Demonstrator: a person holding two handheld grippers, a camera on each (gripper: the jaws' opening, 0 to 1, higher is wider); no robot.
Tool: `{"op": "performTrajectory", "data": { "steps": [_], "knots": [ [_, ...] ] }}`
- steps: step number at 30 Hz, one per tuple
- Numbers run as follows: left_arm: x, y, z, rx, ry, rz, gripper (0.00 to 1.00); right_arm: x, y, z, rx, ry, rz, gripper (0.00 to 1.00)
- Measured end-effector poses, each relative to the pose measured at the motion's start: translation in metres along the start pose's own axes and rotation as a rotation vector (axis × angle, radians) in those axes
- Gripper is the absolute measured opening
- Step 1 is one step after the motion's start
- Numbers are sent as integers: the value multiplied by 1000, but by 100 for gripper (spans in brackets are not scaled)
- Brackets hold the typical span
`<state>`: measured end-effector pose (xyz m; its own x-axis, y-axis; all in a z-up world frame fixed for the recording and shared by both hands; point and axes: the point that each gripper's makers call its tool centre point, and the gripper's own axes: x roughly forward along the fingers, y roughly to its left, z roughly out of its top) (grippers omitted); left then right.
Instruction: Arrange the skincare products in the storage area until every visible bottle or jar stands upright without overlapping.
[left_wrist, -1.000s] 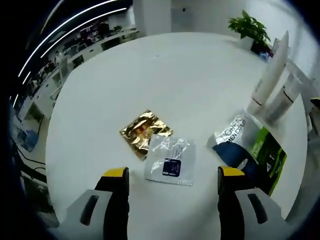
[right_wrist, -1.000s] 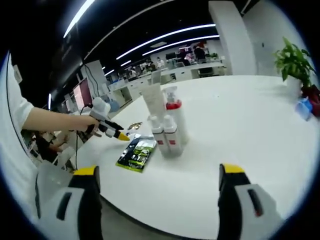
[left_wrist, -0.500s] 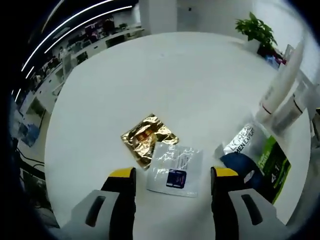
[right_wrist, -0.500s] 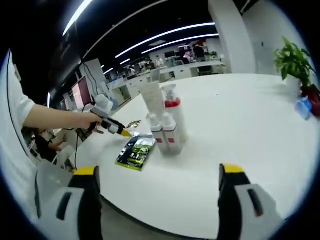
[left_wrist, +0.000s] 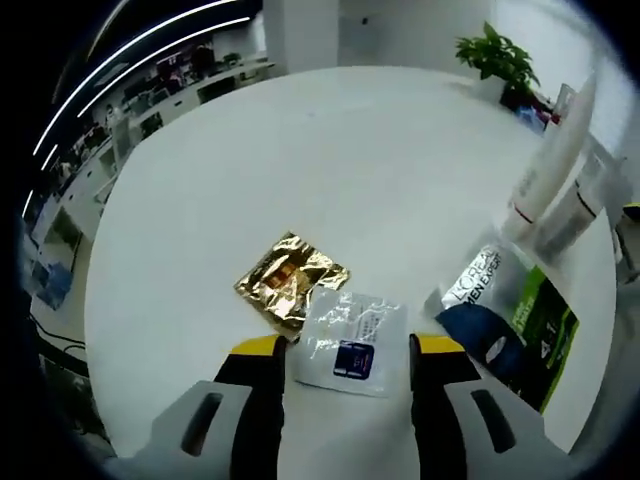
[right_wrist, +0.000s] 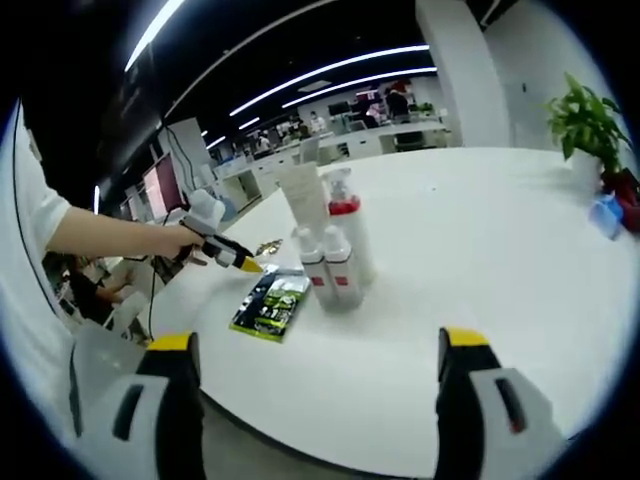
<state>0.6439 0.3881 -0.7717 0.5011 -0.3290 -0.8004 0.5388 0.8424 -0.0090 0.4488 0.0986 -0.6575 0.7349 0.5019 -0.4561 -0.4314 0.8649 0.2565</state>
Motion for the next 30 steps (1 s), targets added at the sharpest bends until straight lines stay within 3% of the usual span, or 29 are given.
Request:
{"op": "performTrajectory", "data": {
  "steps": [1, 8, 9, 10, 14, 17, 21, 26, 30],
  "knots": [
    [0, 0, 0, 2, -1, -1, 40, 0, 0, 0, 1, 0, 0, 99],
    [-3, -2, -2, 17, 11, -9, 38, -1, -1, 1, 4, -7, -2, 99],
    [-4, -2, -2, 27, 11, -10, 34, -1, -1, 1, 4, -8, -2, 99],
    [-8, -1, 0, 40, 0, -12, 23, -1, -1, 1, 4, -9, -3, 99],
    [-18, 4, 4, 80, -15, -15, 10, -1, 0, 2, 3, -11, 0, 99],
    [-20, 5, 1, 75, 2, -20, 13, 0, 1, 2, 0, -11, 2, 99],
    [-19, 1, -2, 67, 14, -25, 23, 0, 1, 2, -1, -11, 4, 99],
    [-12, -9, 0, 27, 19, -21, 44, -1, 1, 2, 0, -12, 3, 99],
    [-5, -12, 0, -14, 30, 21, 46, -1, 0, 2, 0, -11, 0, 99]
  ]
}}
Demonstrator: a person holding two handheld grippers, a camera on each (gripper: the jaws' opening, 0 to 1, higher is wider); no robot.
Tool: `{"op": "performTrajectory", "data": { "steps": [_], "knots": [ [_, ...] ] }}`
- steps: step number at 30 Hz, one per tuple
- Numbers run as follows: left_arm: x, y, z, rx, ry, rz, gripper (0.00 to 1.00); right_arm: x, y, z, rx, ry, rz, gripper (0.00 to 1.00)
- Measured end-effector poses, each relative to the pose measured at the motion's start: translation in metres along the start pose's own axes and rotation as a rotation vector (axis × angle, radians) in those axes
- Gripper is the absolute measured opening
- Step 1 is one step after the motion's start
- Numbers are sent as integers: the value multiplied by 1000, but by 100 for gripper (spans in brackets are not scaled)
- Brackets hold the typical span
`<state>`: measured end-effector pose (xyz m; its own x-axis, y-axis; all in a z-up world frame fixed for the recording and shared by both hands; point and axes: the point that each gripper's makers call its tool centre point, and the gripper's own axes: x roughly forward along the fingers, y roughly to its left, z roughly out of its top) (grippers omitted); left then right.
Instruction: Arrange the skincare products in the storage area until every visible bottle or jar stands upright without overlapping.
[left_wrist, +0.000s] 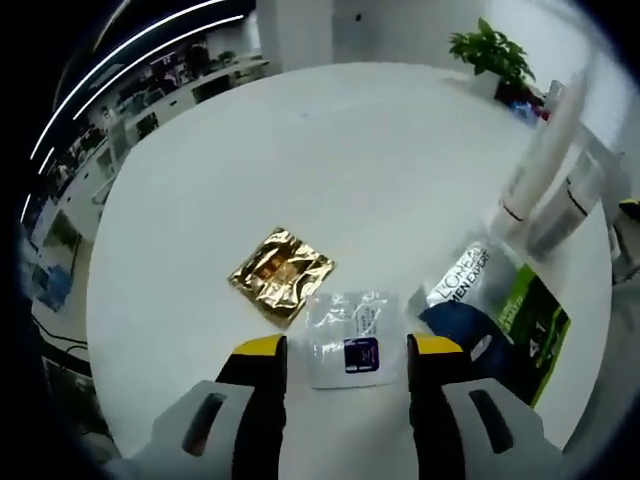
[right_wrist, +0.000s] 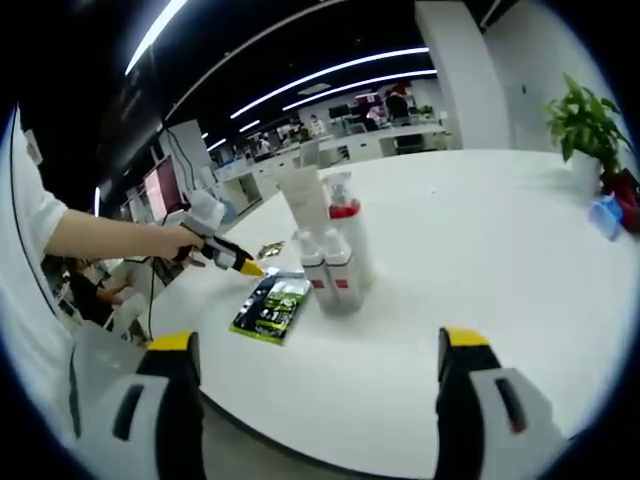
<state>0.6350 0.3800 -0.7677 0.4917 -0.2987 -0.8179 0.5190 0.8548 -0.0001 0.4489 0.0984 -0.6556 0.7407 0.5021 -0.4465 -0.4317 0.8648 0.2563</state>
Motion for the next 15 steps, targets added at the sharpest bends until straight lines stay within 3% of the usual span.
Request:
{"op": "performTrajectory", "data": {
  "steps": [5, 15],
  "knots": [
    [3, 1, -1, -54, 12, 21, 46, 0, -1, 1, 5, -4, -4, 99],
    [6, 0, 1, -35, 16, 14, 42, 1, -1, 0, 4, 0, -5, 99]
  ]
}}
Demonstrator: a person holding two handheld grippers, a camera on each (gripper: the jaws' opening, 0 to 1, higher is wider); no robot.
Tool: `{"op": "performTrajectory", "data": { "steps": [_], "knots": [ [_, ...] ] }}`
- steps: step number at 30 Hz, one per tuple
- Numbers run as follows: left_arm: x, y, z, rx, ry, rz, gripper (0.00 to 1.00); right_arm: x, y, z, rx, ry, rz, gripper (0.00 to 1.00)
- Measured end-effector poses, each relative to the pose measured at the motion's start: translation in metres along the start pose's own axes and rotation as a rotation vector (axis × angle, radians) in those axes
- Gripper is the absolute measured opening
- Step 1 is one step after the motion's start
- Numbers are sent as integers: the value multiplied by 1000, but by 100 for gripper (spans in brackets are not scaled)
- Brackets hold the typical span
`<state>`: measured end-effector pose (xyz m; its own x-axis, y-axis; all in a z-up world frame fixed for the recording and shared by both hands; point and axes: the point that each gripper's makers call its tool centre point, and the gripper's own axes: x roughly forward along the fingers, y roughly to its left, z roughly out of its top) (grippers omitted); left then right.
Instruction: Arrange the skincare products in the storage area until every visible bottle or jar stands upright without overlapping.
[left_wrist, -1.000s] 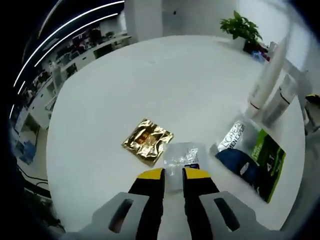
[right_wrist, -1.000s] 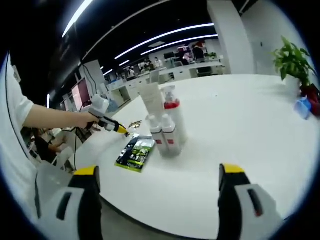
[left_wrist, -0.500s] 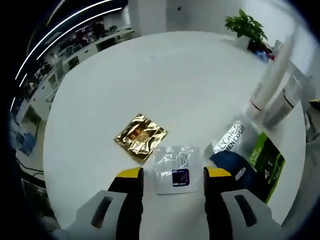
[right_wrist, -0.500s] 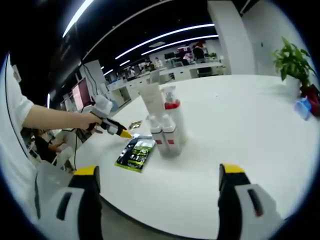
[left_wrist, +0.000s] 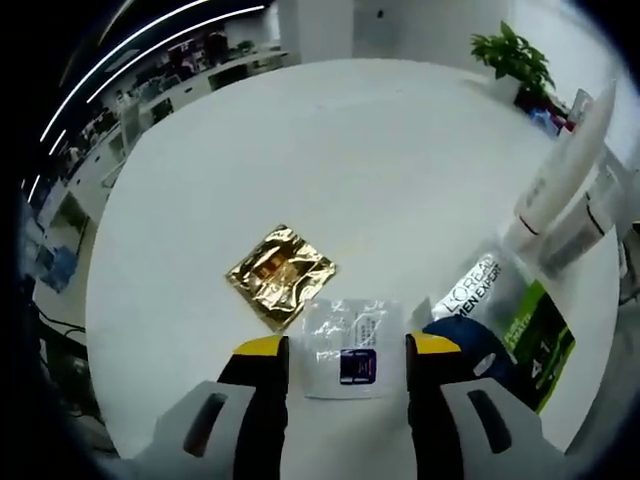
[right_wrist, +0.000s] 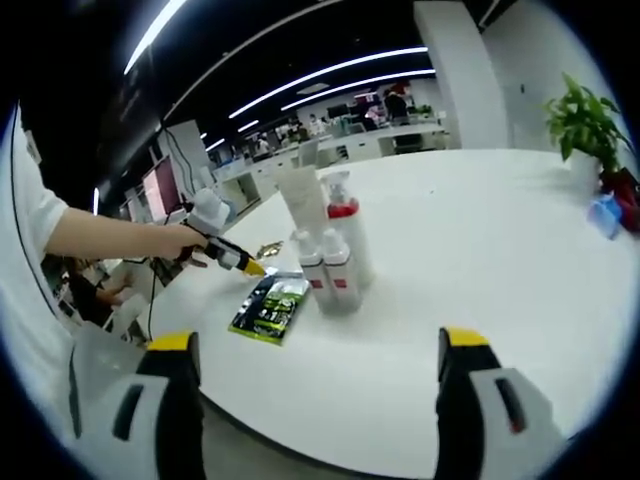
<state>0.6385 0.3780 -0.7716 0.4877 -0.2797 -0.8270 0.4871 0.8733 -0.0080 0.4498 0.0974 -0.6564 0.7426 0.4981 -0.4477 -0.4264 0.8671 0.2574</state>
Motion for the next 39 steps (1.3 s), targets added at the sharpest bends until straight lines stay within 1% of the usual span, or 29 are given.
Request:
{"op": "performTrajectory", "data": {
  "steps": [1, 6, 8, 10, 14, 17, 19, 21, 22, 26, 28, 29, 31, 34, 35, 38, 39],
  "knots": [
    [0, -1, 0, 7, 0, -4, 38, 0, 0, 0, 1, -1, 0, 99],
    [1, -1, 0, 24, 3, -17, 38, 0, 0, 0, 1, -2, -1, 99],
    [0, -1, -1, 51, 11, -21, 38, -1, 0, 1, 2, -4, -1, 99],
    [-1, -1, -3, 96, 24, -32, 38, -1, 0, 1, 3, -6, -3, 99],
    [-7, -3, -3, 145, 21, -57, 38, -1, 0, 1, 3, -7, -1, 99],
    [-13, -3, -2, 219, 27, -81, 38, -1, 1, 1, 2, -8, 0, 99],
    [-16, -3, -1, 255, 29, -91, 38, -1, 1, 2, 1, -9, 2, 99],
    [-22, -6, -3, 307, 40, -115, 37, -1, 1, 2, 0, -9, 3, 99],
    [-25, -7, -4, 348, 51, -125, 37, -1, 1, 1, 0, -9, 4, 99],
    [-33, -14, -4, 411, 65, -157, 37, -1, 1, 2, -2, -11, 6, 99],
    [-36, -18, -6, 477, 87, -177, 37, -1, 2, 2, -2, -10, 7, 99],
    [-38, -20, -9, 517, 104, -191, 37, -1, 2, 2, -3, -11, 7, 99],
    [-41, -26, -13, 561, 125, -217, 37, -1, 2, 2, -4, -12, 8, 99],
    [-47, -39, -25, 662, 178, -274, 37, -1, 2, 2, -5, -13, 8, 99],
    [-48, -41, -26, 675, 183, -280, 37, -1, 2, 2, -5, -13, 8, 99],
    [-53, -50, -37, 738, 224, -317, 37, -1, 2, 2, -8, -12, 9, 99],
    [-55, -52, -40, 748, 232, -324, 37, -1, 3, 2, -8, -12, 10, 99]
  ]
}}
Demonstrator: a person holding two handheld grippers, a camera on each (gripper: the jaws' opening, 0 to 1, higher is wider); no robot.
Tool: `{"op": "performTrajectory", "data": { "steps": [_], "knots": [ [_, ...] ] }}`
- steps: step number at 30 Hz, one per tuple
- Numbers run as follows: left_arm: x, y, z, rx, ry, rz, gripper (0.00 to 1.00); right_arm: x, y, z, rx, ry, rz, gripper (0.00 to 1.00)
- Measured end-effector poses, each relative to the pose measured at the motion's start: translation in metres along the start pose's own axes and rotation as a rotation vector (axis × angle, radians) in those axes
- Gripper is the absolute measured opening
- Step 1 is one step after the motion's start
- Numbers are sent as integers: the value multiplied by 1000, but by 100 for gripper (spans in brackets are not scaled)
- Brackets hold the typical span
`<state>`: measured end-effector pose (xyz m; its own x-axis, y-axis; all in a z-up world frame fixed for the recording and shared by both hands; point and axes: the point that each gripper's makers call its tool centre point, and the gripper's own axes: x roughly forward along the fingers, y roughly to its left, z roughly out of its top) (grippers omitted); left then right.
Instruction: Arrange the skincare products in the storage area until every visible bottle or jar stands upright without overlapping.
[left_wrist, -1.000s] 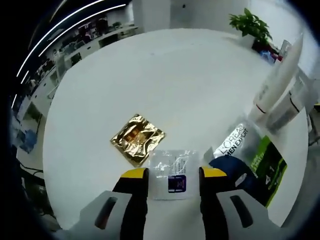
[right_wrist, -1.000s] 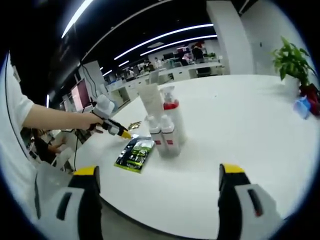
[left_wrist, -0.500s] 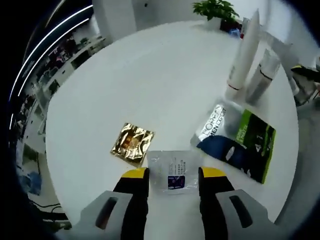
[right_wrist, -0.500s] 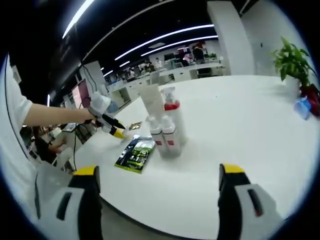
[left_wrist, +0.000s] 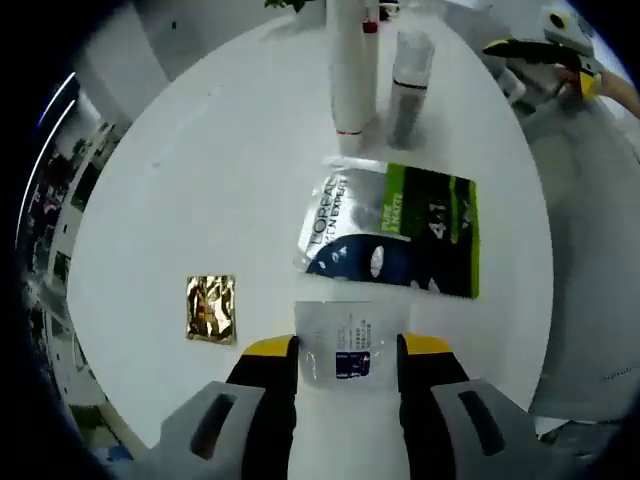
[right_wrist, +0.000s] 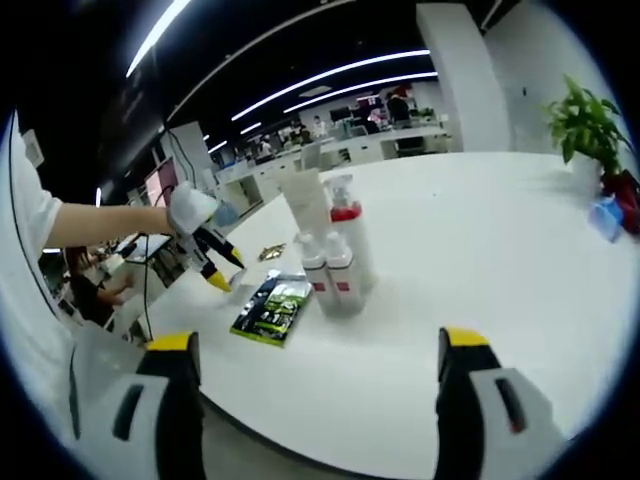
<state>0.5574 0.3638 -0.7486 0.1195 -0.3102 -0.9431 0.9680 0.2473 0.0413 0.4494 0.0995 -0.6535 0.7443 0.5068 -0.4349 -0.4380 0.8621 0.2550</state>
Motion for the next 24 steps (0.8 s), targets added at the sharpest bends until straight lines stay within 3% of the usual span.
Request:
{"op": "performTrajectory", "data": {
  "steps": [6, 14, 24],
  "knots": [
    [2, -18, -8, 63, 42, -55, 37, 0, 0, 0, -3, 1, 2, 99],
    [6, -41, -10, 85, 48, -95, 37, 0, 2, 0, -8, 5, 5, 99],
    [13, -53, -16, 113, 73, -79, 37, 1, 2, -1, -11, 10, 8, 99]
  ]
}}
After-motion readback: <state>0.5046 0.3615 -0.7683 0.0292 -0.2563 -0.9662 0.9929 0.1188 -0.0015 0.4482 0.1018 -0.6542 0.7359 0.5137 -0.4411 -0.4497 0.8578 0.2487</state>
